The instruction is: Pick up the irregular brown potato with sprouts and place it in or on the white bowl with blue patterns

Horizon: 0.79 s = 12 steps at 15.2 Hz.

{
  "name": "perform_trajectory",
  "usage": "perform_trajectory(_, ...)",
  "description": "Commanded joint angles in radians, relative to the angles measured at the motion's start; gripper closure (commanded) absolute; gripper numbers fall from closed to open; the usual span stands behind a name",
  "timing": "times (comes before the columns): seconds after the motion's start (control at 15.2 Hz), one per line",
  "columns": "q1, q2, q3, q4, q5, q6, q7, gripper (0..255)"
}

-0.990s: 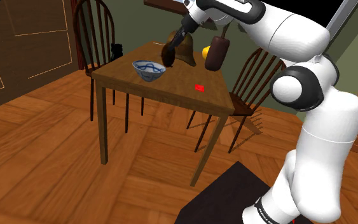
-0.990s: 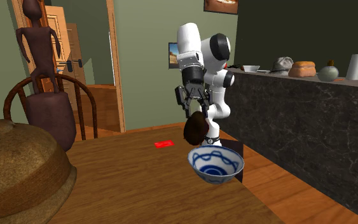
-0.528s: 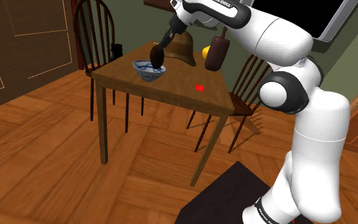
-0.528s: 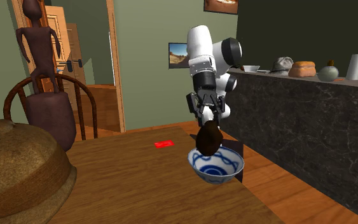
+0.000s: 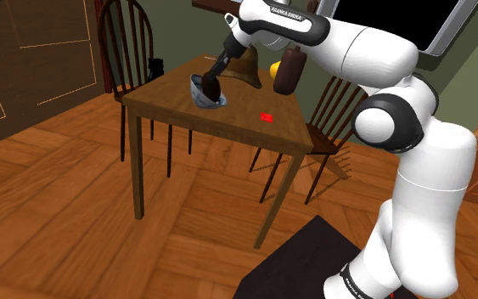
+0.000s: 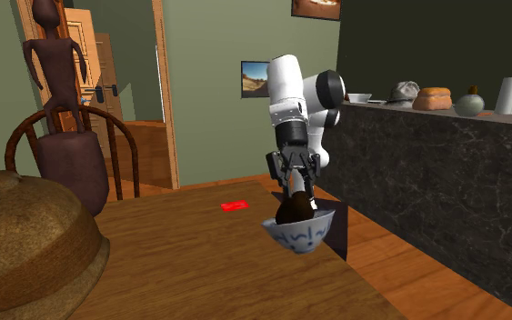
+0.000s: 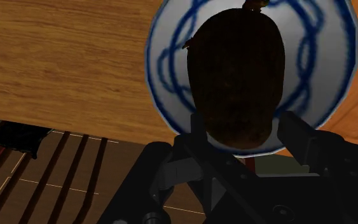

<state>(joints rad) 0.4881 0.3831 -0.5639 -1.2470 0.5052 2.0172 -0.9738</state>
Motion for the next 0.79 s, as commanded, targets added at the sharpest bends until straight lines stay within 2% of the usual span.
perform_trajectory(0.0,0.008,-0.008,0.001,-0.037,0.000,0.030,-0.009,255)
perform_trajectory(0.2,0.016,-0.015,0.002,-0.081,0.002,0.065,-0.020,255)
perform_trajectory(0.66,0.017,-0.015,0.001,-0.081,0.002,0.065,-0.020,255)
perform_trajectory(0.73,0.016,-0.016,0.001,-0.081,0.002,0.064,-0.021,0)
